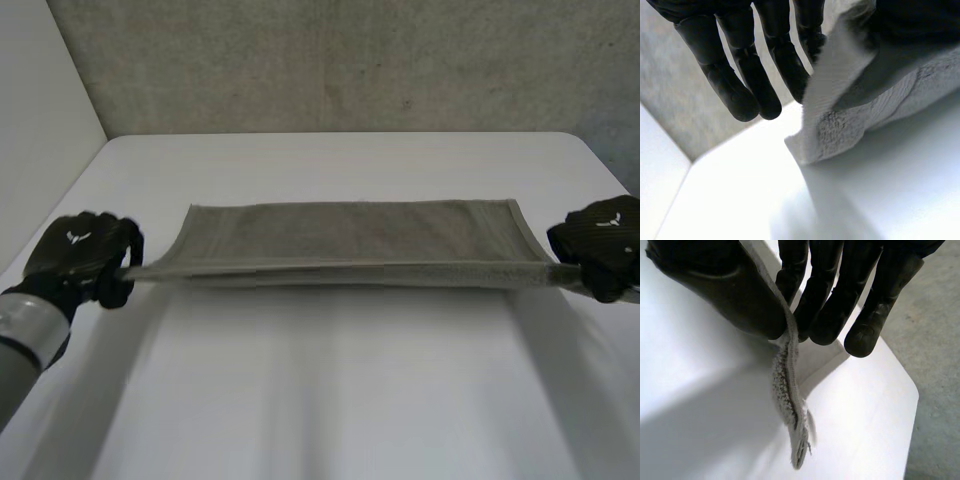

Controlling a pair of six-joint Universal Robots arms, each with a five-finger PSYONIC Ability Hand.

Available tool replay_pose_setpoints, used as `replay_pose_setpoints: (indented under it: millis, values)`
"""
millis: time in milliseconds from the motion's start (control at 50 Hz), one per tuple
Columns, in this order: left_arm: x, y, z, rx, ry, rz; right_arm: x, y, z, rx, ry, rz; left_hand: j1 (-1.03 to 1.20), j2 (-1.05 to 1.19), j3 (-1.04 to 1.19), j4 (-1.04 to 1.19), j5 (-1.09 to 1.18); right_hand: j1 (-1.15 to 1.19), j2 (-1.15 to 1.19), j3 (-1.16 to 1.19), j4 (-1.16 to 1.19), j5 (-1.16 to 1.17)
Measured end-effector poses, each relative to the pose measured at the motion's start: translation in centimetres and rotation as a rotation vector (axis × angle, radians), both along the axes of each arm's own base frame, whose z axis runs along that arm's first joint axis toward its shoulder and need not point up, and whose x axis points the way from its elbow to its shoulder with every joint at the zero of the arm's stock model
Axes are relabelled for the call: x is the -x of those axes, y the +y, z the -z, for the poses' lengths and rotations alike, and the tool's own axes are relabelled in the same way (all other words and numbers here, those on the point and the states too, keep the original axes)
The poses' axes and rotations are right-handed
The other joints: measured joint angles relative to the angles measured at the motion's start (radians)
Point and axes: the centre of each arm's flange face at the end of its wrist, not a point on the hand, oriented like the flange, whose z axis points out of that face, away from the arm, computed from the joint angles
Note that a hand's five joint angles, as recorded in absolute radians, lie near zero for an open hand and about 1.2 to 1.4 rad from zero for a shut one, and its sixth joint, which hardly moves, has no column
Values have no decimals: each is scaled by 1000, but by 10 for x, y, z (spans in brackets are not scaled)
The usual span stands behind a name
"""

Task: Fold the towel.

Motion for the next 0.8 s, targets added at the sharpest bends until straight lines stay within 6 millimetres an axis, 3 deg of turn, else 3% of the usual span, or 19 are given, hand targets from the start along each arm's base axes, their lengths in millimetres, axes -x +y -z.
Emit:
replay_pose_setpoints:
  millis: [160, 260, 400, 600, 800]
  values:
    - [-13, 8, -10, -56, 4, -36, 4, 1, -17, 16, 31, -59, 0, 1, 0, 0, 0, 0, 0, 0, 0, 0]
    - [-5, -6, -16, -42, 21, 6, -1, -23, -9, -1, -5, -102, 0, 1, 0, 0, 6, 0, 1, 0, 0, 5]
    - [34, -50, 6, -83, 35, 66, -26, -75, 22, -37, -38, -130, 0, 5, 1, 0, 12, 0, 1, 0, 0, 9]
    - [57, -132, 55, -99, -3, -48, -51, -145, 63, 45, -35, -110, 0, 5, 2, 0, 12, 0, 1, 4, 0, 9]
    - [83, -177, 75, -44, 6, -34, -61, -197, 91, 225, -39, -54, 0, 5, 2, 0, 12, 0, 1, 4, 0, 9]
